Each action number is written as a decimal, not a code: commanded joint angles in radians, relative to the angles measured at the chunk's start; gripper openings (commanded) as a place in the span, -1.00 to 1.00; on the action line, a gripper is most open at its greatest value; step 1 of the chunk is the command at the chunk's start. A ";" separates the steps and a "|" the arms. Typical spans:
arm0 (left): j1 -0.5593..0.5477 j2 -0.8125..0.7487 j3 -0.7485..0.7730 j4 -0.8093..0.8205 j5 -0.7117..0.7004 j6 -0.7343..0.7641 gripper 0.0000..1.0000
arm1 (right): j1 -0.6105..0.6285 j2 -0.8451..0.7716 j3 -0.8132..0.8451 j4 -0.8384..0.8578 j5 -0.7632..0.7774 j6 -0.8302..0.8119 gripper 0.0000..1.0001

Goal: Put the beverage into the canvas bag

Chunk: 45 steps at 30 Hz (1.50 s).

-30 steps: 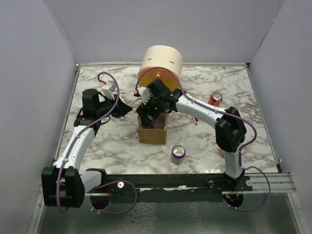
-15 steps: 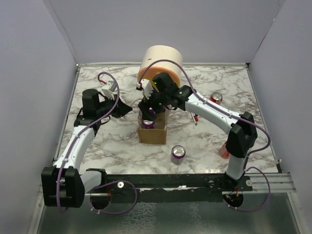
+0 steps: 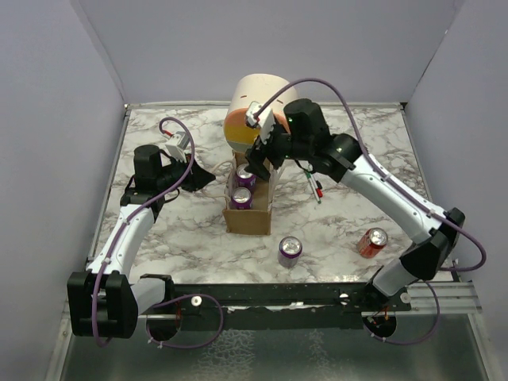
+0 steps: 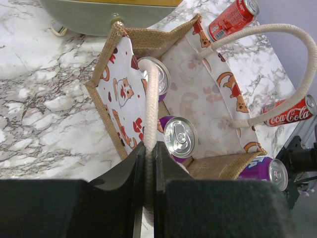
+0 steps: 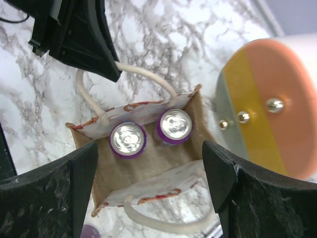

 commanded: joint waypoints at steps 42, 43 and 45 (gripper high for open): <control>-0.004 -0.007 0.001 0.012 0.025 0.012 -1.00 | -0.854 0.148 -0.297 0.037 -0.097 -0.108 0.97; -0.004 -0.007 0.000 0.012 0.025 0.012 -1.00 | -0.854 0.159 -0.295 0.036 -0.103 -0.111 0.95; -0.004 -0.005 0.001 0.013 0.023 0.013 -1.00 | -0.854 0.178 -0.289 0.031 -0.116 -0.117 0.89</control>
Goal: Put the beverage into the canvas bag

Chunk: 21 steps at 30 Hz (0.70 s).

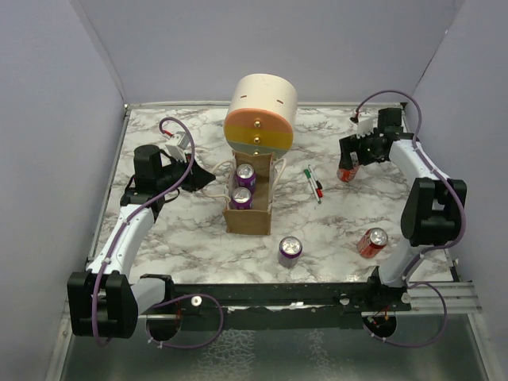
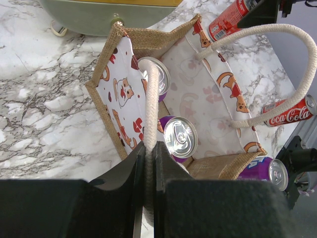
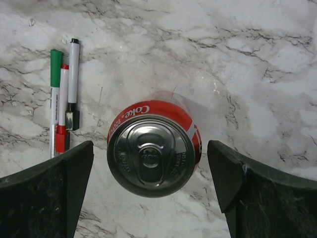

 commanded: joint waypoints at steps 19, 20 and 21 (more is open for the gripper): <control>-0.004 -0.012 -0.004 0.015 0.023 0.013 -1.00 | -0.001 0.044 0.070 -0.027 -0.054 -0.047 0.25; -0.004 -0.010 -0.004 0.015 0.024 0.013 -1.00 | -0.001 0.043 0.072 -0.030 -0.053 -0.047 0.26; -0.004 -0.010 -0.004 0.016 0.025 0.013 -1.00 | -0.001 0.042 0.072 -0.032 -0.053 -0.049 0.28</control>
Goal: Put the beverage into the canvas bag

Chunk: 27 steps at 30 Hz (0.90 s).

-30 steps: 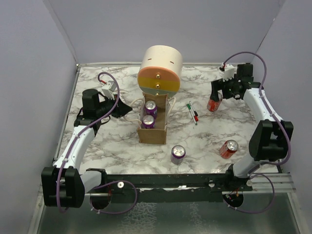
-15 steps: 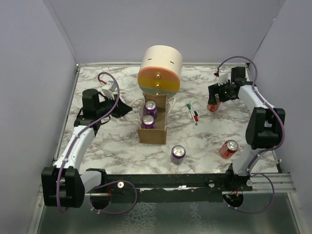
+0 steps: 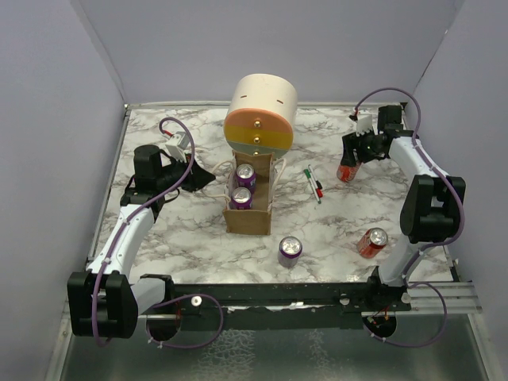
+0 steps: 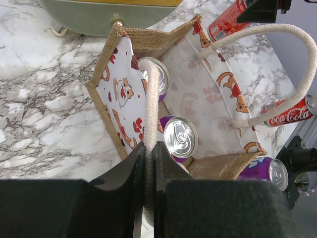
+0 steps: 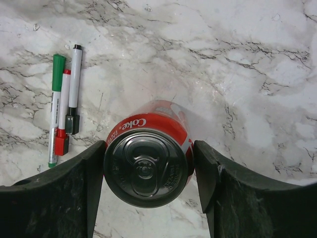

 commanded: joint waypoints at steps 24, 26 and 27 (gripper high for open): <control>-0.004 -0.007 -0.003 0.022 0.026 0.005 -1.00 | 0.001 -0.183 0.116 -0.089 -0.071 0.013 -0.85; -0.004 -0.009 -0.003 0.023 0.028 0.003 -1.00 | 0.002 -0.204 0.148 -0.111 -0.089 0.020 -0.92; -0.004 -0.009 -0.004 0.023 0.028 0.003 -1.00 | 0.002 -0.214 0.164 -0.122 -0.099 0.024 -0.95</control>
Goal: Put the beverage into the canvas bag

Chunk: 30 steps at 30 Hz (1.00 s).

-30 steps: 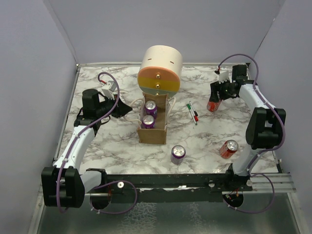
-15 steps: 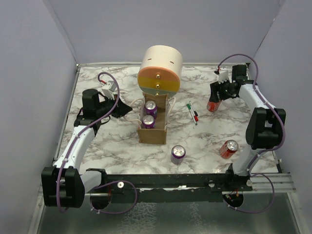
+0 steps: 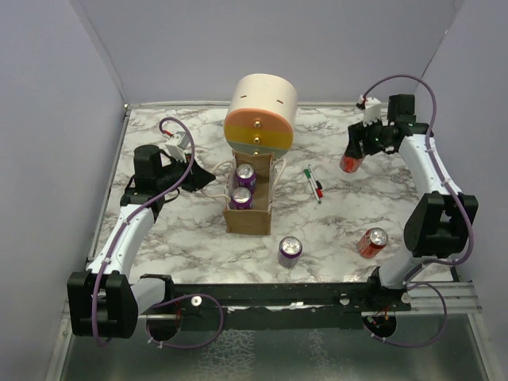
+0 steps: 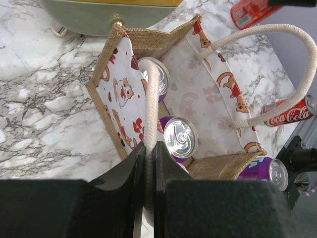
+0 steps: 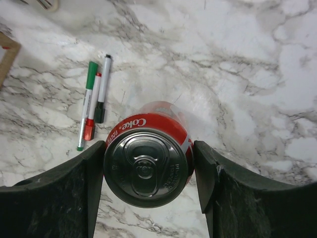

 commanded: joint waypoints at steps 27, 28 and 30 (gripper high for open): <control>-0.010 -0.022 -0.008 0.028 0.026 -0.009 -1.00 | 0.382 -0.177 0.443 0.072 -0.217 0.175 -0.98; -0.010 -0.024 -0.008 0.028 0.026 -0.009 -1.00 | 0.400 -0.168 0.452 0.068 -0.216 0.174 -0.98; -0.009 -0.023 -0.007 0.027 0.028 -0.008 -1.00 | 0.433 -0.158 0.461 0.062 -0.218 0.164 -0.98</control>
